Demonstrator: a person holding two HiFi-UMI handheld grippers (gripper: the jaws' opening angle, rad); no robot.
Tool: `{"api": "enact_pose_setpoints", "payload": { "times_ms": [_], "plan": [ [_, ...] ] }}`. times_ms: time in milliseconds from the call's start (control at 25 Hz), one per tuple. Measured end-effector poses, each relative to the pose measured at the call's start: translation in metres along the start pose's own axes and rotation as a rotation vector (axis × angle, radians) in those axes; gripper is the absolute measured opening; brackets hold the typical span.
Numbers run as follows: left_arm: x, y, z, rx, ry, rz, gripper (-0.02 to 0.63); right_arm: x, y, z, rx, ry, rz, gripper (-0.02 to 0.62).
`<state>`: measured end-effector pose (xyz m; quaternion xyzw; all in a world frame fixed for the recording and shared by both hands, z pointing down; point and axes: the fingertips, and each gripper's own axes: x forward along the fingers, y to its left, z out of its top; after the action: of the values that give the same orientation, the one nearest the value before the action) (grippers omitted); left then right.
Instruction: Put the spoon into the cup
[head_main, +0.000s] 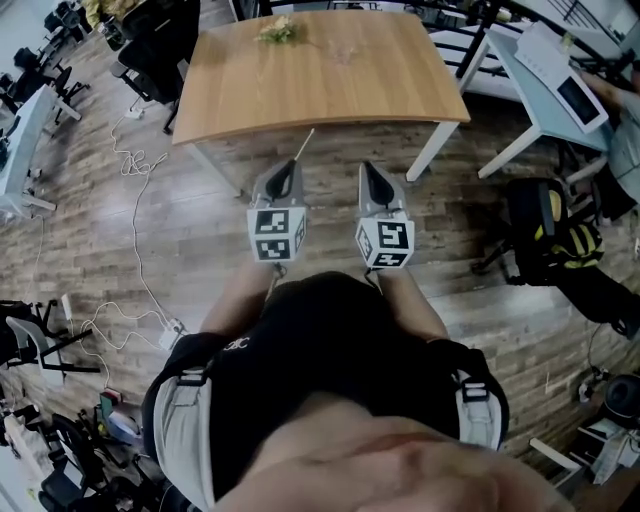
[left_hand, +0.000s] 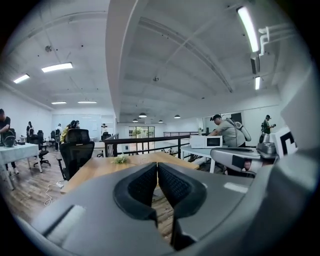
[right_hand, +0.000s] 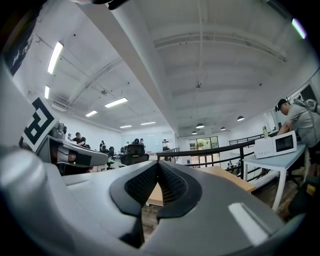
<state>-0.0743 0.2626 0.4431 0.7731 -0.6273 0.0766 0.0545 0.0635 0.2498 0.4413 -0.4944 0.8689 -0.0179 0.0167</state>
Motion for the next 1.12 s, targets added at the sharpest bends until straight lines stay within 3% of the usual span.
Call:
{"api": "enact_pose_setpoints", "payload": {
  "times_ms": [560, 1120],
  "plan": [
    [0.029, -0.026, -0.006, 0.000, 0.019, -0.002, 0.017, 0.005, -0.025, -0.009, 0.021, 0.014, 0.039, -0.001],
    [0.128, -0.002, -0.010, -0.023, 0.037, -0.060, 0.017, 0.086, -0.068, -0.021, 0.003, 0.044, -0.005, -0.001]
  ]
}}
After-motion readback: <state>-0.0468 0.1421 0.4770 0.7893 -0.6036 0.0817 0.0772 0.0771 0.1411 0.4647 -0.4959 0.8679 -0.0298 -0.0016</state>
